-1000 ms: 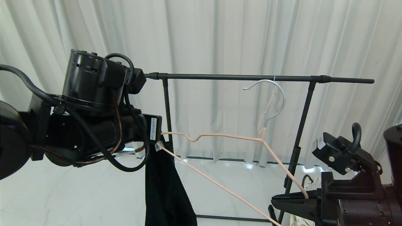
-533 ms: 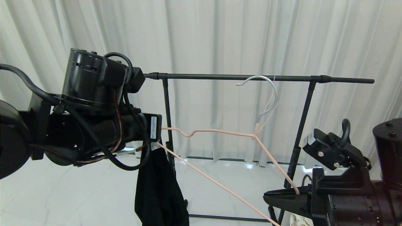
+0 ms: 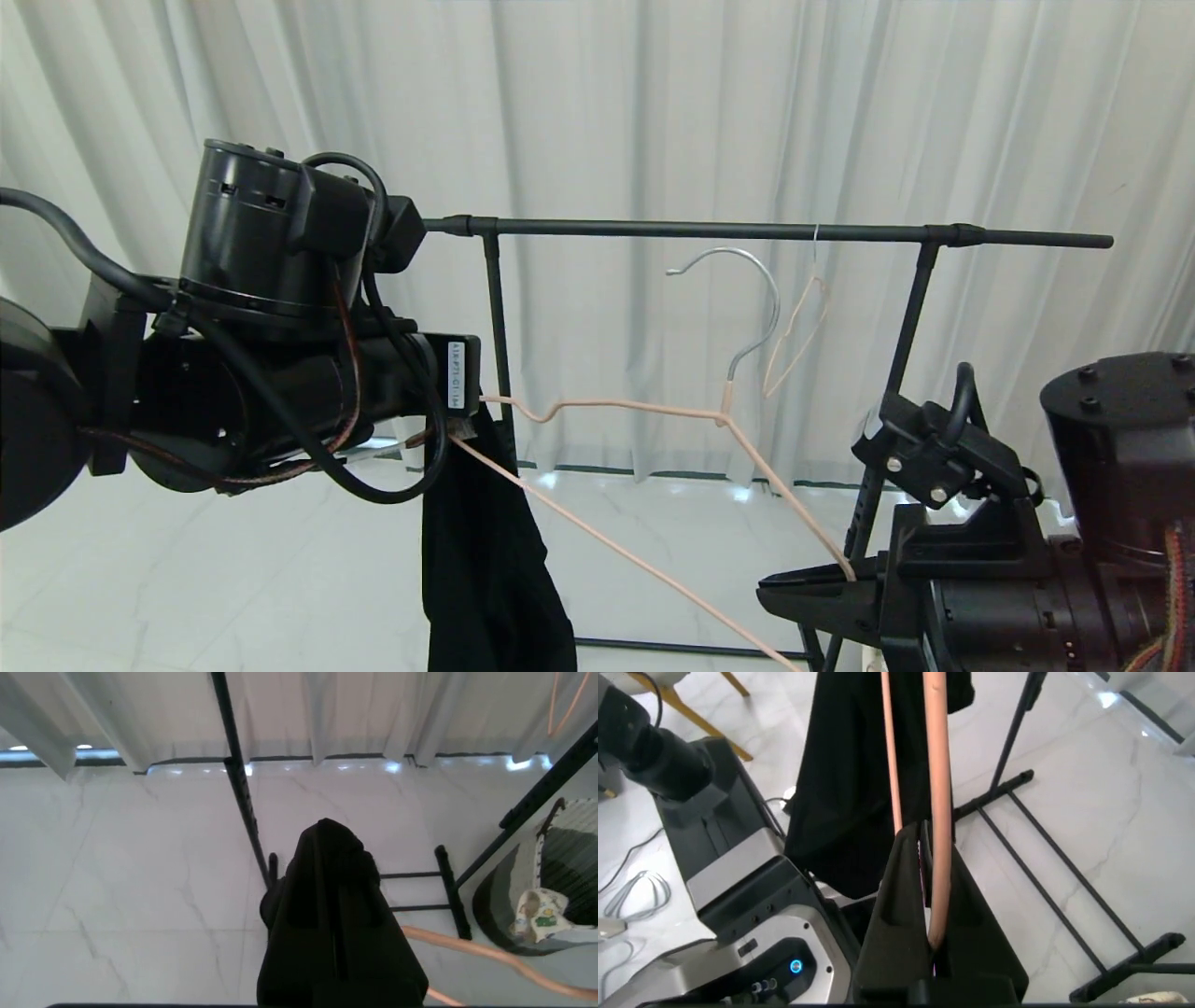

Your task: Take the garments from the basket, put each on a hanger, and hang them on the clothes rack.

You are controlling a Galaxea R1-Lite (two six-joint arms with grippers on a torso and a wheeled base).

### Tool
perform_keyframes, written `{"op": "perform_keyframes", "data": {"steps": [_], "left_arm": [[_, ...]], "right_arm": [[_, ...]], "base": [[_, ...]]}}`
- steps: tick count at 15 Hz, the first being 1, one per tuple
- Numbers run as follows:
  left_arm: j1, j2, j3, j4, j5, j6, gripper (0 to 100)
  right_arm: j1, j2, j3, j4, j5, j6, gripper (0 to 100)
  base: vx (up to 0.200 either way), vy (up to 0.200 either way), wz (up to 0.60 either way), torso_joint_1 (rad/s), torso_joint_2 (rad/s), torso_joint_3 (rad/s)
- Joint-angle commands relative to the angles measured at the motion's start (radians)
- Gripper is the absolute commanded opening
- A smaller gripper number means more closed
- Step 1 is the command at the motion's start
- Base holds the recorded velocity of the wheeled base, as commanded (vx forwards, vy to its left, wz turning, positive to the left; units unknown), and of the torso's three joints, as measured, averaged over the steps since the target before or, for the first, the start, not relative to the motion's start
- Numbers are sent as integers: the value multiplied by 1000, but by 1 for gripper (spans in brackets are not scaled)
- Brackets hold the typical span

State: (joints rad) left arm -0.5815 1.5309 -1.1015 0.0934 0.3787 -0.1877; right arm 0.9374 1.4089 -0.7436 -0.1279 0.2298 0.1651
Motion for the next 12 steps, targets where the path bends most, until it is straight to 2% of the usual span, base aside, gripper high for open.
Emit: {"op": "perform_keyframes", "data": {"steps": [1, 2, 5, 8, 10, 12], "left_arm": [[-3, -1, 0, 0, 2, -15, 0], [-9, -5, 2, 0, 5, -27, 0], [-18, -5, 2, 0, 55, -53, 0], [-32, -9, -6, 0, 57, -55, 0], [-87, -9, -35, 0, 57, -105, 0], [-126, -9, -47, 0, 57, -122, 0]], "right_arm": [[17, 21, -14, -1, -1, 7, 0], [24, 31, -26, -1, -4, 16, 0], [24, 64, -48, -58, -96, 60, 0], [35, 73, -59, -79, -96, 77, 0], [66, 97, -79, -81, -98, 80, 0], [84, 122, -106, -81, -99, 94, 0]], "base": [[0, 0, 0, 0, 0, 0], [0, 0, 0, 0, 0, 0], [0, 0, 0, 0, 0, 0], [0, 0, 0, 0, 0, 0], [0, 0, 0, 0, 0, 0], [0, 0, 0, 0, 0, 0]]}}
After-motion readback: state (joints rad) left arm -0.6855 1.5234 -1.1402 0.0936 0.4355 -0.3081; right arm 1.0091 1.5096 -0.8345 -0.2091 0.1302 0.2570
